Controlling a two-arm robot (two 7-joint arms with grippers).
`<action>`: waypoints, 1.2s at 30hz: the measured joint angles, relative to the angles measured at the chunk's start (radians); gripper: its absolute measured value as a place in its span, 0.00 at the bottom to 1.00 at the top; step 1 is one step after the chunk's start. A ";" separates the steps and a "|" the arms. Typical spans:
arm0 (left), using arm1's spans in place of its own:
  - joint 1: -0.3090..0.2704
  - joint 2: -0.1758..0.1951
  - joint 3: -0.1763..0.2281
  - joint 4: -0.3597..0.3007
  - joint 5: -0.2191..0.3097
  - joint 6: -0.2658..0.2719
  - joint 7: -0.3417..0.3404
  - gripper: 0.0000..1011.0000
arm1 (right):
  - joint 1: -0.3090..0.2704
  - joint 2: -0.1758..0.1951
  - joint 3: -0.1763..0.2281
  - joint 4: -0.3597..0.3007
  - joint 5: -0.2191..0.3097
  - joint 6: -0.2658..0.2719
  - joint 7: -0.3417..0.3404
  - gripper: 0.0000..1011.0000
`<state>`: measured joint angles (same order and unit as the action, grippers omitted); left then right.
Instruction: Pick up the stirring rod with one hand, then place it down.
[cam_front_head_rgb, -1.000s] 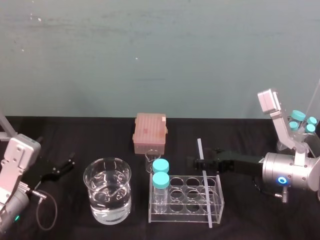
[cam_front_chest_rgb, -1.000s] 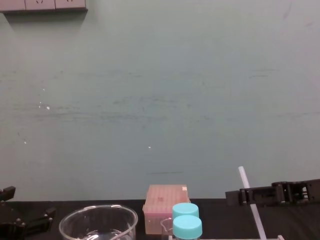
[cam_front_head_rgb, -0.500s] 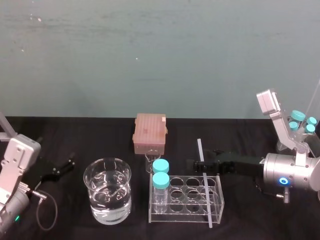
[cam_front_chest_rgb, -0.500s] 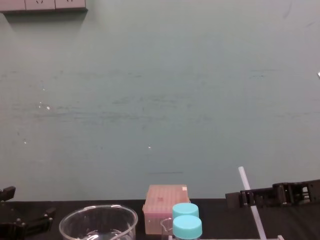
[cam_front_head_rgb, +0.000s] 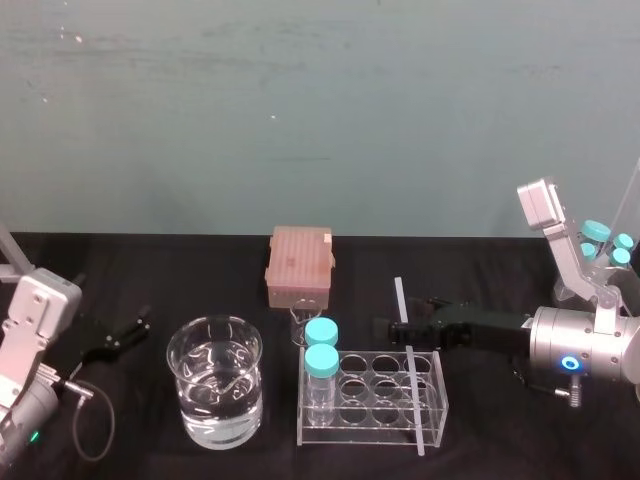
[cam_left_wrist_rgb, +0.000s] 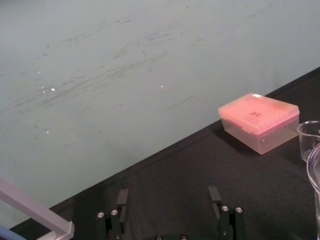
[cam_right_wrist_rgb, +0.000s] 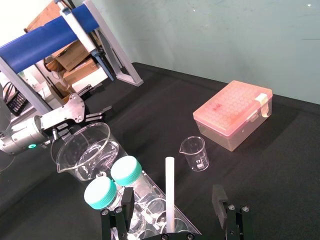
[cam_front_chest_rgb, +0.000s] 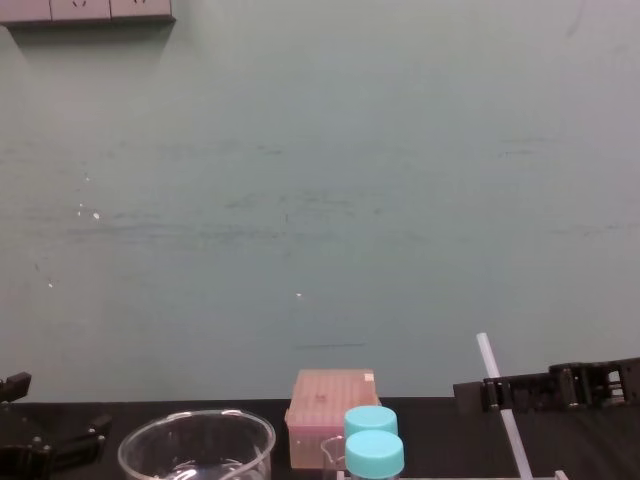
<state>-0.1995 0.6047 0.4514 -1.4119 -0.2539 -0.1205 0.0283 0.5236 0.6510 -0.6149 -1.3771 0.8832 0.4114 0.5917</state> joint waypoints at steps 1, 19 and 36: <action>0.000 0.000 0.000 0.000 0.000 0.000 0.000 0.99 | 0.000 0.000 0.000 0.000 0.000 0.000 0.000 0.99; 0.000 0.000 0.000 0.000 0.000 0.000 0.000 0.99 | 0.000 -0.002 0.002 0.001 -0.002 0.004 0.001 0.53; 0.000 0.000 0.000 0.000 0.000 0.000 0.000 0.99 | 0.000 -0.002 0.003 0.001 -0.003 0.005 0.001 0.07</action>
<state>-0.1995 0.6047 0.4514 -1.4120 -0.2538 -0.1205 0.0283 0.5232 0.6487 -0.6122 -1.3765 0.8806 0.4163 0.5928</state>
